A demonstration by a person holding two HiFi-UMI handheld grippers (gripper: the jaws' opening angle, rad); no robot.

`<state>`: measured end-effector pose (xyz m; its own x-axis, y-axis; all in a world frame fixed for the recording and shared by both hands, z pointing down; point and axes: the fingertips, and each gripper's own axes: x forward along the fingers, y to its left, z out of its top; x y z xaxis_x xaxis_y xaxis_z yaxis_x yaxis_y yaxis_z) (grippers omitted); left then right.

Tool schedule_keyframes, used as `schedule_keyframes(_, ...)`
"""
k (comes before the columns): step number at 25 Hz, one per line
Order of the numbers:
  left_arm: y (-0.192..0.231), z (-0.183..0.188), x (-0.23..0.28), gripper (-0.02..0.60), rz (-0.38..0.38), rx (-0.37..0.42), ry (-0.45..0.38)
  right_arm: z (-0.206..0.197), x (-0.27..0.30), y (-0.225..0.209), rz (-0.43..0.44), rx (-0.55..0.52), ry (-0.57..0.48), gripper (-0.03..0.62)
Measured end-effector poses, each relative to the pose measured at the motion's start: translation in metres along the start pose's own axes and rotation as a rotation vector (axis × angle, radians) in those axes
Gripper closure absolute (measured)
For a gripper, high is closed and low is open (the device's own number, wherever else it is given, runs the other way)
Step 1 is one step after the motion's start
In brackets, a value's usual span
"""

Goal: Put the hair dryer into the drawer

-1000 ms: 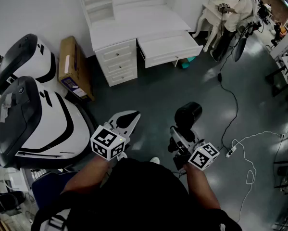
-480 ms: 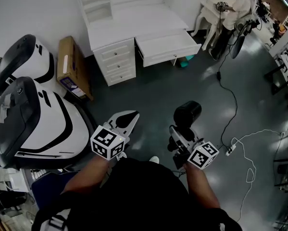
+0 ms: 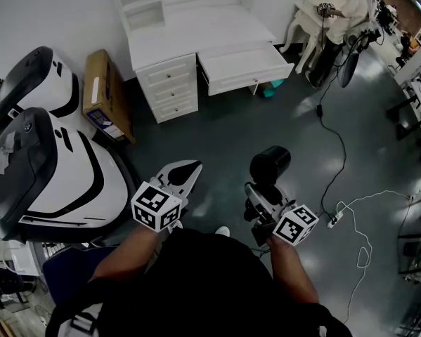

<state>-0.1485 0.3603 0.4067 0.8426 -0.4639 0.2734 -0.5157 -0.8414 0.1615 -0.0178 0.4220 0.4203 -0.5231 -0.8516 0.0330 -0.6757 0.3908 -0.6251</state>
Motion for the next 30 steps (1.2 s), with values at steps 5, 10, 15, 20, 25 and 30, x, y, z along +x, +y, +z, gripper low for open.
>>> schedule_keyframes(5,-0.008,-0.006,0.005,0.572,0.007,-0.012,0.000,-0.001,-0.010,-0.005,0.001,0.014,-0.002,0.350)
schedule_keyframes(10,-0.021,-0.009,0.015,0.572,0.008,-0.026,-0.001,0.003,-0.026,-0.013,0.012,0.038,-0.009,0.350)
schedule_keyframes(15,-0.035,-0.009,0.029,0.572,0.011,-0.025,-0.004,0.005,-0.044,-0.027,0.006,0.044,-0.004,0.350)
schedule_keyframes(20,-0.047,-0.012,0.040,0.572,0.005,-0.018,0.013,0.009,-0.057,-0.039,0.009,0.063,-0.016,0.350)
schedule_keyframes(25,-0.045,-0.020,0.039,0.572,0.018,-0.028,0.037,0.005,-0.057,-0.049,0.003,0.082,-0.009,0.350)
schedule_keyframes(30,-0.028,-0.035,0.041,0.572,0.032,-0.051,0.074,-0.001,-0.035,-0.059,0.009,0.106,0.011,0.350)
